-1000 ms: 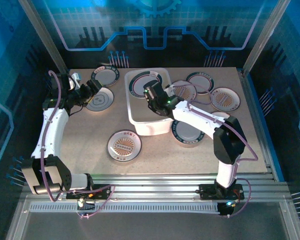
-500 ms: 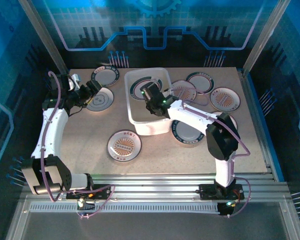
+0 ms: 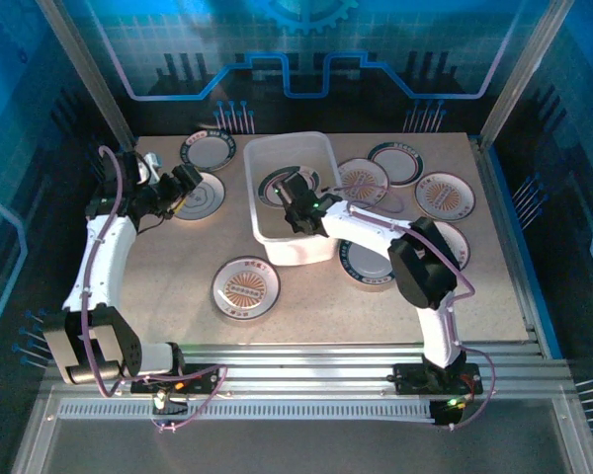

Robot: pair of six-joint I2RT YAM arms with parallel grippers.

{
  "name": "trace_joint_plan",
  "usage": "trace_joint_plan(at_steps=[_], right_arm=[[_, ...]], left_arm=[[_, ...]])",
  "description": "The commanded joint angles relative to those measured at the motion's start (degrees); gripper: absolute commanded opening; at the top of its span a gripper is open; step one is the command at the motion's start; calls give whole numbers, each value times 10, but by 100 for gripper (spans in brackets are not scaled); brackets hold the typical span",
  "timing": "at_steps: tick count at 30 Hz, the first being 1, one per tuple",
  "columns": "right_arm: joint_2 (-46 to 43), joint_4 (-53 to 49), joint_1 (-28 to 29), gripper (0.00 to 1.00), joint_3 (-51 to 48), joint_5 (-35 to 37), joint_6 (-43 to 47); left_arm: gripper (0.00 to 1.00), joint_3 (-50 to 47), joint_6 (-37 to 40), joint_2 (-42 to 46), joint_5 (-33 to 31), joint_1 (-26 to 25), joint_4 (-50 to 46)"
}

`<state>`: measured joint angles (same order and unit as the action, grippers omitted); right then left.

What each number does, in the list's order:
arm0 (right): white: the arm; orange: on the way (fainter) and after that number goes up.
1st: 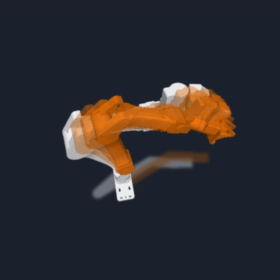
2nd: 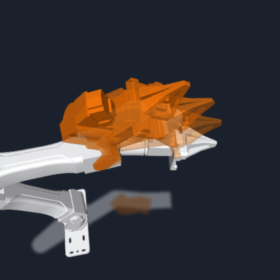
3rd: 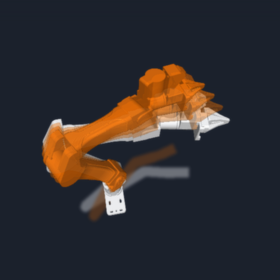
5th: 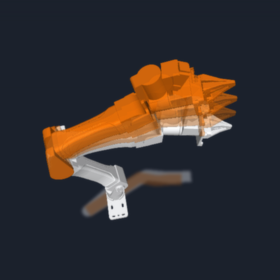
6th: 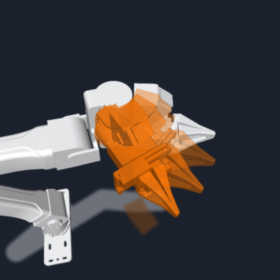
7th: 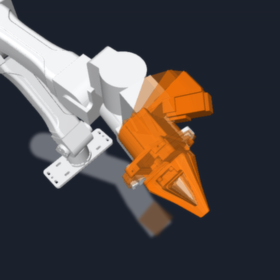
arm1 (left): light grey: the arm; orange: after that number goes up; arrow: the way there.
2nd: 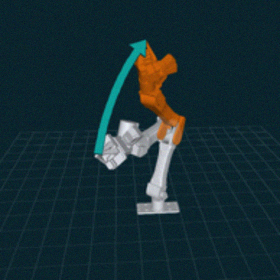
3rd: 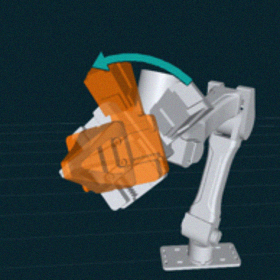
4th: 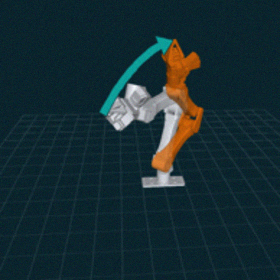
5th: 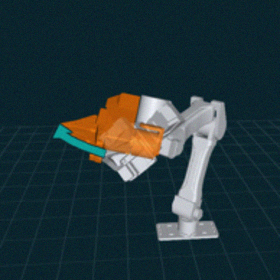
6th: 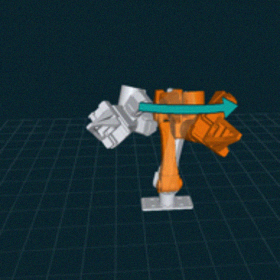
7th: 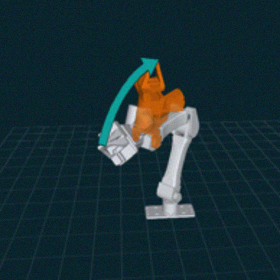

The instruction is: Place the plates into the plastic bin on the countertop

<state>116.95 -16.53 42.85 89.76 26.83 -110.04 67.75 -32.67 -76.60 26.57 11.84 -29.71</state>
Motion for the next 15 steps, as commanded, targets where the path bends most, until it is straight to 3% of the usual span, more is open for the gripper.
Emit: trace_joint_plan(at_steps=[1, 10, 15], right_arm=[[16, 26, 8, 0, 16, 24, -18], [50, 30, 7, 0, 18, 24, -21], [59, 41, 7, 6, 12, 24, -17]], left_arm=[[79, -8, 17, 11, -7, 5, -12], [79, -10, 23, 10, -16, 4, -24], [79, -12, 31, 9, -26, 6, -35]])
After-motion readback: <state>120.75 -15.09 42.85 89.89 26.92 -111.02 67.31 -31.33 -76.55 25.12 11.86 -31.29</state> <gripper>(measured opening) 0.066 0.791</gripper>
